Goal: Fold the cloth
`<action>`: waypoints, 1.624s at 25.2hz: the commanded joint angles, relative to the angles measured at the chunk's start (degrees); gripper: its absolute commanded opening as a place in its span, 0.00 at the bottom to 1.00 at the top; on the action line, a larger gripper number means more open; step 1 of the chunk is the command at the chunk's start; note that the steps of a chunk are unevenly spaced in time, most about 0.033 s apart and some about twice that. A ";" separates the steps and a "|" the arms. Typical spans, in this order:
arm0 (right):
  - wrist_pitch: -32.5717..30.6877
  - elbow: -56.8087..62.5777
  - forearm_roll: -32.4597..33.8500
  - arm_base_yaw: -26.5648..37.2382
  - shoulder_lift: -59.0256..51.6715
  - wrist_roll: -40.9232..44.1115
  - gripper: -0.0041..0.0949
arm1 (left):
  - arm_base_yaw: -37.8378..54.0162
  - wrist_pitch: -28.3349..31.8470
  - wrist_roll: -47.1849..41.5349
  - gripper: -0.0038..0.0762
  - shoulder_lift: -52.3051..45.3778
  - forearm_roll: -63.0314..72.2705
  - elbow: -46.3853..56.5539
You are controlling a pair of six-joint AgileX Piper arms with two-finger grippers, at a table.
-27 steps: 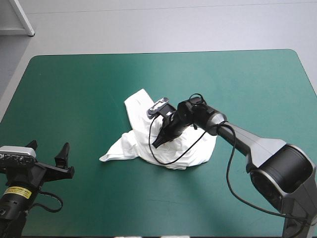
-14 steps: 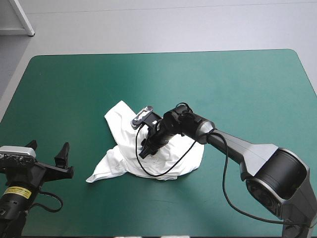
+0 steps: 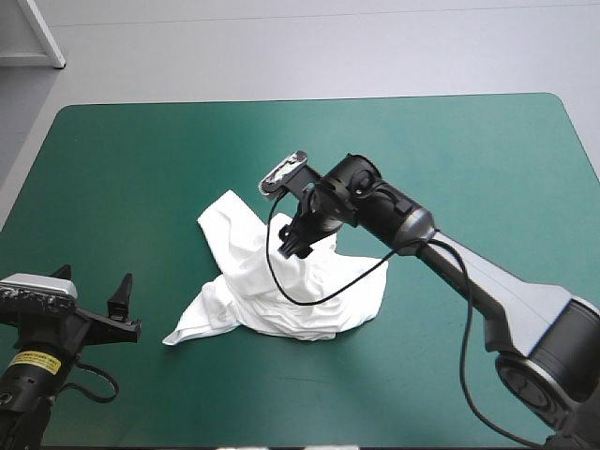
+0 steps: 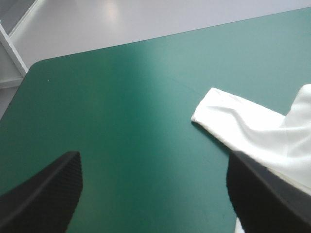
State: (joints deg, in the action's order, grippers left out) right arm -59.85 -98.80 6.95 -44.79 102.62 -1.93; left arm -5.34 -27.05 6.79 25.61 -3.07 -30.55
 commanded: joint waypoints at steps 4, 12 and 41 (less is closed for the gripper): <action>-7.85 0.28 6.89 0.61 -12.24 6.16 0.84 | -0.09 0.00 -0.01 0.79 5.20 0.74 -4.01; -7.62 14.11 6.78 3.94 -24.92 11.48 0.84 | -0.09 -14.48 0.42 0.79 10.80 3.64 -8.73; 15.72 36.13 -0.61 20.08 -31.54 11.57 0.77 | -5.30 -20.23 15.18 0.37 44.97 21.33 -8.88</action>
State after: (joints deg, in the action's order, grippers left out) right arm -47.97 -61.41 7.28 -25.90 72.02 10.86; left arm -10.08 -48.52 21.96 71.41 16.59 -37.76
